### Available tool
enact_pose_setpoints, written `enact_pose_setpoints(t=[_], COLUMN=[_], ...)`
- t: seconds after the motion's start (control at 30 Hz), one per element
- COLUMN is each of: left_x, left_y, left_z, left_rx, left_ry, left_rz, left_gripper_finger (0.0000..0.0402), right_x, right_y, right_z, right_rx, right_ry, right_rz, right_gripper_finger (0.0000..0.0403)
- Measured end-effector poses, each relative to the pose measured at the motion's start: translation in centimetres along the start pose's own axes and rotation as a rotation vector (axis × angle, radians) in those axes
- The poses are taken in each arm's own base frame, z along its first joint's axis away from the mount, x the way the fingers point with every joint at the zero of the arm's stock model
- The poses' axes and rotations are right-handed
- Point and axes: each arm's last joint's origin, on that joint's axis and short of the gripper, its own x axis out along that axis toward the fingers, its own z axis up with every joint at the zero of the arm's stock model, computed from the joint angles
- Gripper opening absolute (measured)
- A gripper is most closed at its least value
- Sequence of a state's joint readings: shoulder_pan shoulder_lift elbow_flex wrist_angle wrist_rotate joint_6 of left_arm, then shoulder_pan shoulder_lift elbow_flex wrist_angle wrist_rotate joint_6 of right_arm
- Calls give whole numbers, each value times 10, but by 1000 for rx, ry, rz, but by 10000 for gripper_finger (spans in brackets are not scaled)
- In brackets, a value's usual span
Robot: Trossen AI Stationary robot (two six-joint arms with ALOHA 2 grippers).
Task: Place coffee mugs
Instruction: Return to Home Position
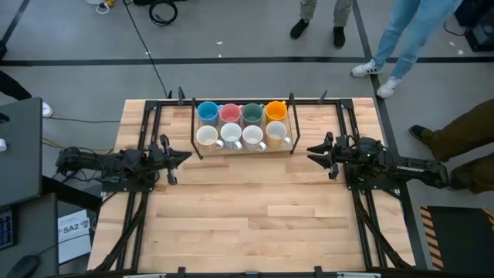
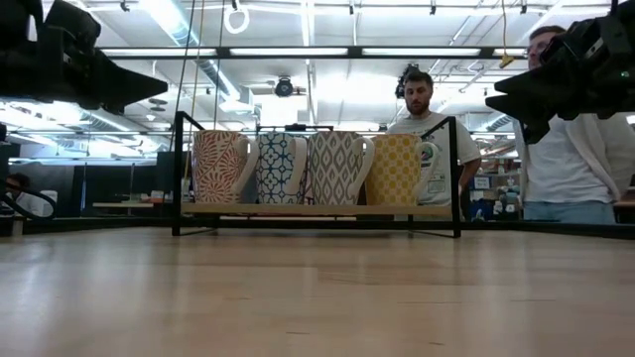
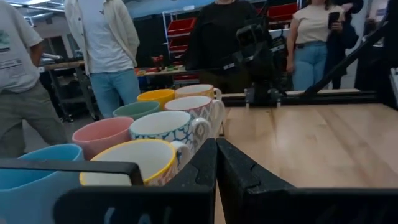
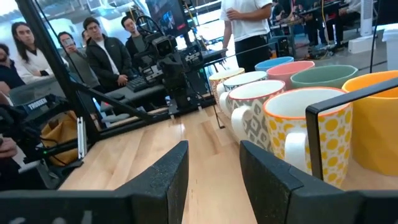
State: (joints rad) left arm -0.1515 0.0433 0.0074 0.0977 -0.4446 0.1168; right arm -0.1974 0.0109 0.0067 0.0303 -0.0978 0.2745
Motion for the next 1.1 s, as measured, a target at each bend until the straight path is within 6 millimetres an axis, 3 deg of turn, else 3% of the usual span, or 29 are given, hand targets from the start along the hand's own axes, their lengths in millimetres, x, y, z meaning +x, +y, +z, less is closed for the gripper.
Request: enact_pose_setpoints(t=[0.13, 0.7, 1.1], left_x=[1, 4, 4], left_y=[2, 5, 5], left_z=[-1, -7, -7], left_rx=[-3, 124, 99], left_ry=[10, 19, 29], left_rz=[10, -236, -242], left_gripper_finger=[10, 9, 9], right_x=[0, 0, 0], right_y=[0, 0, 0], right_z=[0, 0, 0], right_rx=[3, 3, 3], right_ry=[0, -1, -1], right_rz=[0, 1, 1], right_gripper_finger=[149, 150, 150])
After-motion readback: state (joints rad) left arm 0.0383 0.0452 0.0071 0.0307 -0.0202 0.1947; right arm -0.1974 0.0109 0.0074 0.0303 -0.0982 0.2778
